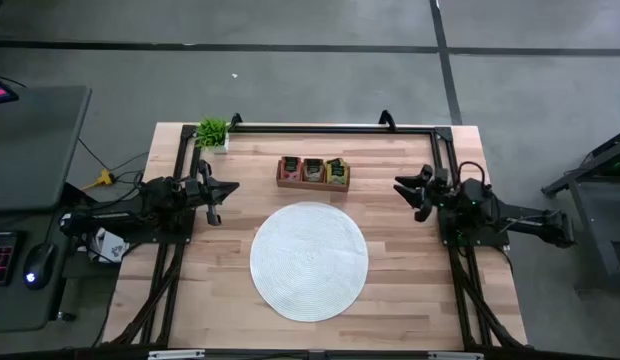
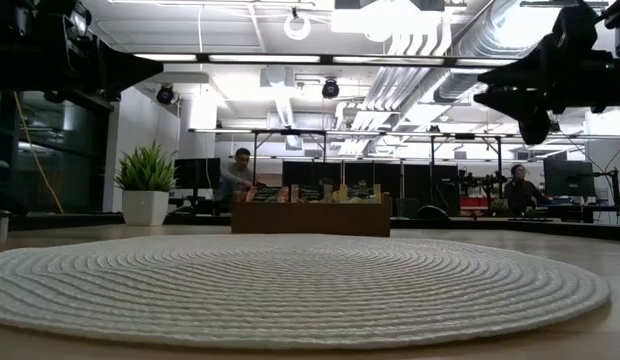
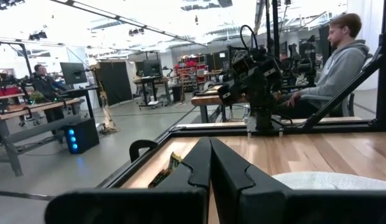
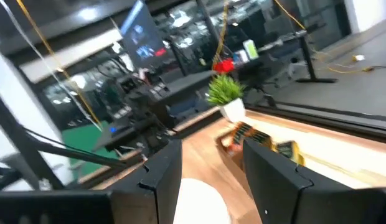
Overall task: Pick & Place Tea
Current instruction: Return to Home Position
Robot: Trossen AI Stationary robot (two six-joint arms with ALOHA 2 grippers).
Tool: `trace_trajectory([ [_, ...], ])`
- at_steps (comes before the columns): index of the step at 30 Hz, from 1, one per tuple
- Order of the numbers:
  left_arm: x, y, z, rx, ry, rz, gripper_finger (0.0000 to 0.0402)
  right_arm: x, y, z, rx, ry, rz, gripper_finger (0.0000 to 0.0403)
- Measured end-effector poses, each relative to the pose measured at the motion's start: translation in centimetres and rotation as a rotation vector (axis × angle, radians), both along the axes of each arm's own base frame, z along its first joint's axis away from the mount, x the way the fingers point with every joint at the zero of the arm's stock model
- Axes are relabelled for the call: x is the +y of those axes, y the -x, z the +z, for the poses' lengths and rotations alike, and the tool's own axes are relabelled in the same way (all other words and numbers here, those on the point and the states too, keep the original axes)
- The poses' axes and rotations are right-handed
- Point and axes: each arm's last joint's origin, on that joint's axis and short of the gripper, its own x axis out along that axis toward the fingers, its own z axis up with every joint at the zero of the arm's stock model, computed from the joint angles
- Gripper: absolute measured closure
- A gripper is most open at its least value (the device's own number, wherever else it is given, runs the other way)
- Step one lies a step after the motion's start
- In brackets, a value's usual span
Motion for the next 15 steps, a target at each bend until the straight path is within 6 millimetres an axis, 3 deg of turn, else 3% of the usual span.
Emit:
trace_trajectory([
  [12, 0.0, 0.0, -0.2, 0.020, 0.002, 0.000, 0.0401, -0.1, -0.3, -1.5, 0.186, 0.070, -0.013, 0.0238],
  [15, 0.0, 0.0, -0.2, 0.021, 0.002, 0.000, 0.0401, 0.1, -0.4, -1.7, 0.203, 0.073, 0.069, 0.0238],
])
